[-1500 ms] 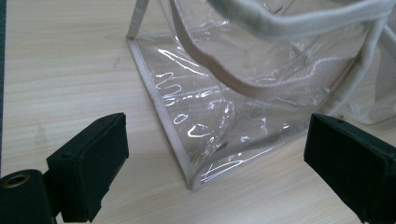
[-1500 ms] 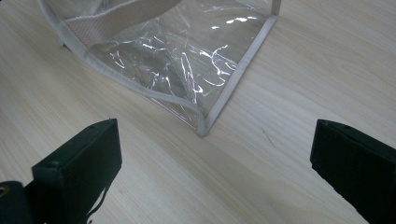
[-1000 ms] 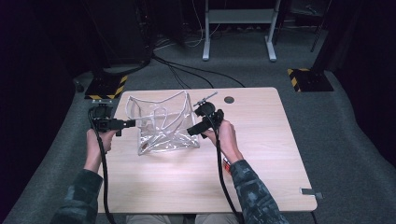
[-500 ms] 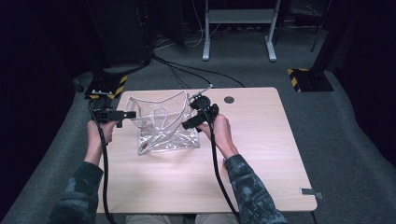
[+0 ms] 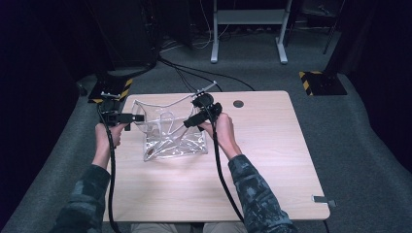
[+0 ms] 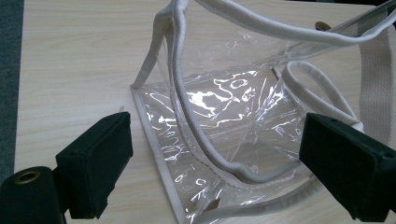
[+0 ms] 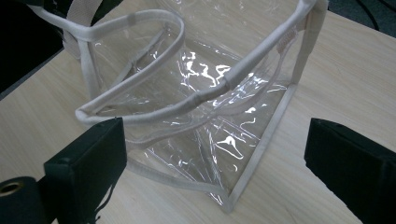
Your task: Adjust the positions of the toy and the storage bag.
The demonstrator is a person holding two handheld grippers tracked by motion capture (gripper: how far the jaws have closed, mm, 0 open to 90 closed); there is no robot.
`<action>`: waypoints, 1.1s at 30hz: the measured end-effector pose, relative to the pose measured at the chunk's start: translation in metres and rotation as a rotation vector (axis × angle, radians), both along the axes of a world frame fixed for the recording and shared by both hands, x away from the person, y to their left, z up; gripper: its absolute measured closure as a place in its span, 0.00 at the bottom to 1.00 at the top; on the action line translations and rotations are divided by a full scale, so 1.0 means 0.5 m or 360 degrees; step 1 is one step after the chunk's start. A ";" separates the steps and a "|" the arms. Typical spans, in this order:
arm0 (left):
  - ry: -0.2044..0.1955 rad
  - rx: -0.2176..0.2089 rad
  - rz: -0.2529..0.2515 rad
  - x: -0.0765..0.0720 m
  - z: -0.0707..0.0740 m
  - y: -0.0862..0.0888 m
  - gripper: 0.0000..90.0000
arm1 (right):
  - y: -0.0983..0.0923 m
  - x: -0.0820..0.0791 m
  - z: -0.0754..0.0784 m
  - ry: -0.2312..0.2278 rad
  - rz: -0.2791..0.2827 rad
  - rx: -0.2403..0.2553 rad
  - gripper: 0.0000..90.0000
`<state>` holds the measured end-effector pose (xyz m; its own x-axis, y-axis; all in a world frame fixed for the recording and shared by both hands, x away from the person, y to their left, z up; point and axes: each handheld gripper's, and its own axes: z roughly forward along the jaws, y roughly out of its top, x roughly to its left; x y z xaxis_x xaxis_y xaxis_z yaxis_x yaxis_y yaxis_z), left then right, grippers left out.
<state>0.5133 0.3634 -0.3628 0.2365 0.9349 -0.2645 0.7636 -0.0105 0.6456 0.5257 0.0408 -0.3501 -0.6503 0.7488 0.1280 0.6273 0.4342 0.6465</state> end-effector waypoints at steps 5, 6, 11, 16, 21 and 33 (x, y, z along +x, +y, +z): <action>0.0008 0.0006 0.0004 0.006 -0.007 -0.004 0.14 | 0.017 0.018 -0.002 0.0007 -0.0023 0.0005 0.07; 0.0007 0.0009 0.0004 0.007 -0.008 -0.004 0.14 | 0.017 0.018 -0.002 0.0007 -0.0023 0.0005 0.07; 0.0006 0.0026 0.0007 0.009 -0.014 -0.010 0.17 | 0.026 0.032 -0.008 0.0022 -0.0075 0.0030 0.12; 0.0019 0.0032 0.0013 0.012 -0.028 -0.014 0.33 | 0.033 0.044 -0.025 0.0056 -0.0113 0.0030 0.21; 0.0047 0.0074 0.0017 0.015 -0.039 -0.025 0.53 | 0.029 0.051 -0.041 0.0088 -0.0119 0.0057 0.40; 0.0020 0.0300 0.0048 0.014 -0.044 -0.045 0.96 | 0.001 0.050 -0.064 0.0056 -0.0181 -0.0021 0.91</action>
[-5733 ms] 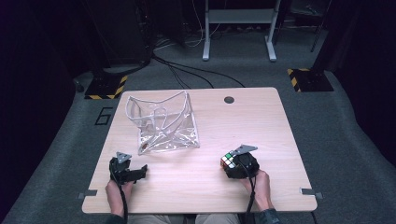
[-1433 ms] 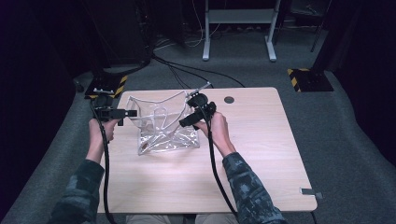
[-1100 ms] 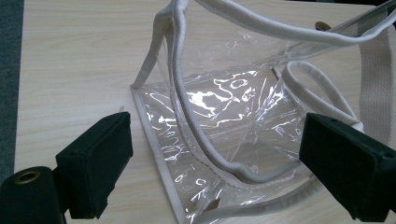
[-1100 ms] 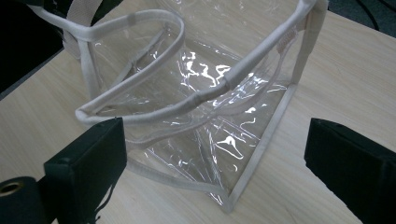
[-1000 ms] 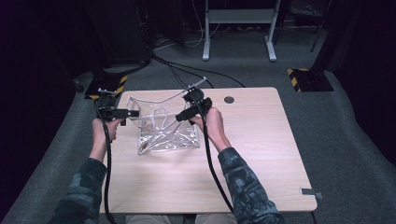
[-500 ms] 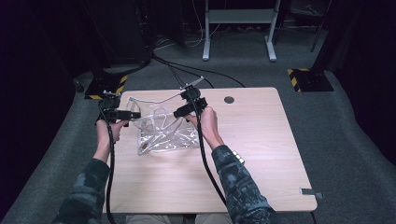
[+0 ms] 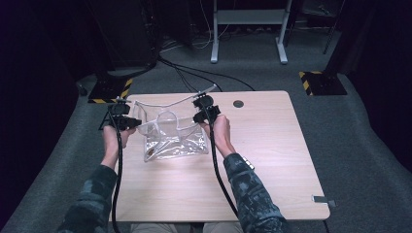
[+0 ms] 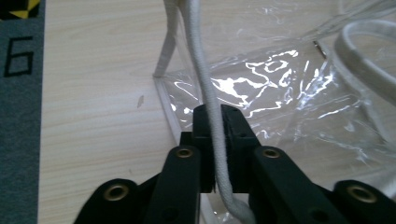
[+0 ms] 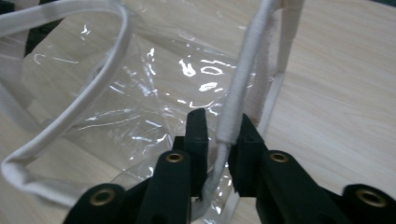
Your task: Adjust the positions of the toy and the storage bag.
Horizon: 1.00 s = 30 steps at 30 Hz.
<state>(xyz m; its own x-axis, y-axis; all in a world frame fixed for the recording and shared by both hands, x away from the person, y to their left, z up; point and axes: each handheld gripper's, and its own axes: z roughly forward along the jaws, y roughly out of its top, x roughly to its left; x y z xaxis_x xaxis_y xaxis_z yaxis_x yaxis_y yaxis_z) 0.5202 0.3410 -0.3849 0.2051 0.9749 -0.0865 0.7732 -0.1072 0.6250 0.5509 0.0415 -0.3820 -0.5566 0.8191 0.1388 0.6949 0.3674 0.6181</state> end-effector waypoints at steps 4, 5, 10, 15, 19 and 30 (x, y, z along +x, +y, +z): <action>-0.0019 0.0046 -0.0028 0.000 0.002 -0.009 0.99 | -0.020 -0.001 0.009 -0.0028 -0.0029 -0.0030 0.95; -0.0021 0.0051 -0.0042 0.000 0.003 -0.012 0.99 | -0.029 -0.001 0.012 -0.0024 -0.0031 -0.0048 0.95; -0.0036 0.0043 -0.0093 0.003 0.006 -0.022 0.99 | -0.075 -0.001 0.022 -0.0054 -0.0074 -0.0106 0.97; -0.0044 0.0039 -0.0156 0.009 0.011 -0.033 1.00 | -0.129 -0.001 0.032 -0.0050 -0.0142 -0.0116 0.97; -0.0045 0.0036 -0.0185 0.014 0.011 -0.044 1.00 | -0.174 -0.005 0.041 -0.0078 -0.0196 -0.0153 0.97; -0.0050 0.0047 -0.0283 0.033 0.022 -0.093 1.00 | -0.263 -0.007 0.055 -0.0091 -0.0300 -0.0187 0.97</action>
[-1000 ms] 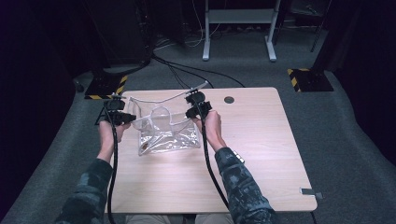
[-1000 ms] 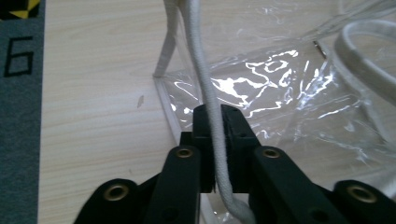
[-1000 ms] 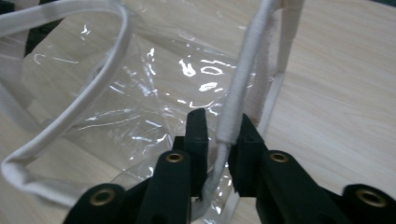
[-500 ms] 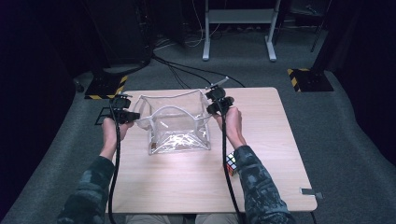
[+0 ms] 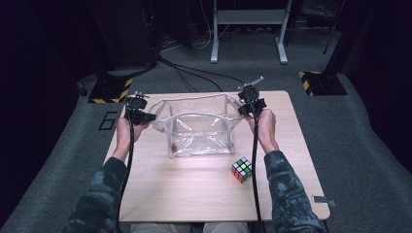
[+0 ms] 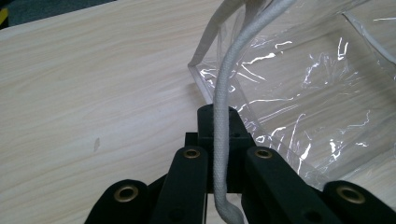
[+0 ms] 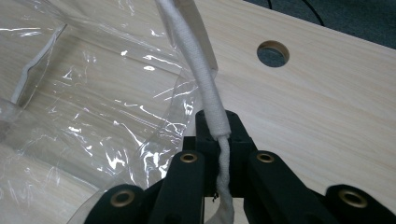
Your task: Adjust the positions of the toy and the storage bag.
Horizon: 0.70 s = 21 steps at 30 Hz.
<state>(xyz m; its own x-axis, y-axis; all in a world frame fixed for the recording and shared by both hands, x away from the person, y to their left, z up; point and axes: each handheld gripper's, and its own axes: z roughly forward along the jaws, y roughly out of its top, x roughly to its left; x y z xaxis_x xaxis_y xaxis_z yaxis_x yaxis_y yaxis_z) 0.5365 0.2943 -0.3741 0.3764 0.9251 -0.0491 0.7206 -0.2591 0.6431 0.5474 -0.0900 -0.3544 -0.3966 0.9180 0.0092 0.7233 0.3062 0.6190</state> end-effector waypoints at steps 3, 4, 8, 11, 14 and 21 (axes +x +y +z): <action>0.0003 -0.0008 -0.0015 0.006 0.004 -0.013 1.00 | -0.011 -0.001 0.003 -0.0003 -0.0012 -0.0014 0.97; 0.0001 -0.0010 -0.0022 0.008 0.006 -0.017 1.00 | -0.017 -0.002 0.005 -0.0007 -0.0019 -0.0020 0.97; -0.0005 -0.0001 -0.0064 0.016 0.016 -0.035 1.00 | -0.045 -0.003 0.017 -0.0013 -0.0049 -0.0033 0.97; -0.0004 0.0008 -0.0084 0.022 0.019 -0.049 1.00 | -0.058 -0.005 0.020 -0.0031 -0.0065 -0.0066 0.97; 0.0012 0.0014 -0.0096 0.030 0.015 -0.060 1.00 | -0.074 -0.003 0.017 -0.0017 -0.0091 -0.0075 0.97; 0.0068 0.0065 -0.0119 0.048 0.001 -0.086 1.00 | -0.089 0.010 -0.010 0.0040 -0.0138 -0.0132 0.97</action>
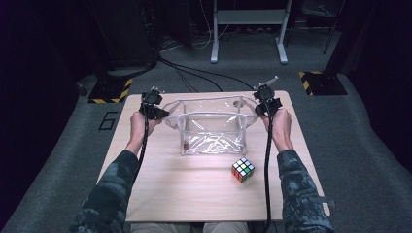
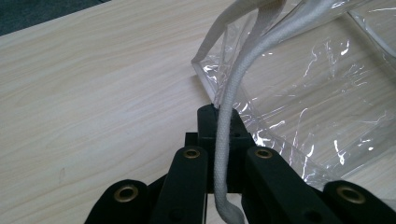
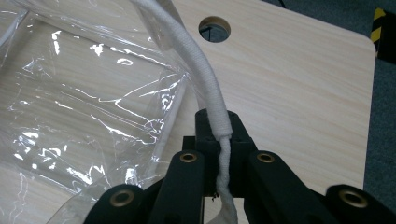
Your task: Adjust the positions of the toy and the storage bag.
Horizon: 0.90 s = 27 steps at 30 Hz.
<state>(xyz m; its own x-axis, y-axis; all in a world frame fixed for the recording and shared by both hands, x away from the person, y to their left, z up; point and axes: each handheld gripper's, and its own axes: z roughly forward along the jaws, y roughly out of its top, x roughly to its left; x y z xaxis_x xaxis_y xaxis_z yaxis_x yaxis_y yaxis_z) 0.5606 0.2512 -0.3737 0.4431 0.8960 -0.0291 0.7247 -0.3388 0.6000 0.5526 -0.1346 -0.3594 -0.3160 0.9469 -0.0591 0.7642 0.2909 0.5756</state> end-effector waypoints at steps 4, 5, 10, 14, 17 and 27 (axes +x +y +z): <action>0.0012 0.0020 0.0013 0.006 -0.004 -0.013 0.99 | -0.004 0.008 -0.018 0.0035 -0.0032 0.0032 0.97; 0.0017 0.0017 0.0025 0.007 -0.006 -0.014 0.99 | -0.005 0.009 -0.020 0.0043 -0.0031 0.0059 0.97; 0.0000 0.0009 0.0111 0.010 -0.012 -0.015 0.88 | -0.002 0.012 -0.020 0.0048 -0.0028 0.0111 0.91; -0.0037 0.0012 0.0129 0.006 -0.007 -0.013 0.73 | -0.001 0.011 -0.020 0.0033 -0.0026 0.0153 0.86; -0.0058 0.0016 0.0161 0.004 -0.003 -0.011 0.58 | 0.001 0.011 -0.021 0.0030 -0.0029 0.0178 0.80; -0.0115 -0.0007 0.0169 -0.003 0.005 -0.007 0.15 | 0.004 0.001 -0.026 0.0025 -0.0031 0.0269 0.41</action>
<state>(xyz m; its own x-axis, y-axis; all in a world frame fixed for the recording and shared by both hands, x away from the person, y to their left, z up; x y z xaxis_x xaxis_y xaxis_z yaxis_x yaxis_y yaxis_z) 0.5590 0.2479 -0.3713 0.3469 0.9379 -0.0044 0.7110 -0.2599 0.6534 0.5529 -0.1329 -0.3726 -0.2971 0.9489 0.1063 0.7782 0.1761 0.6029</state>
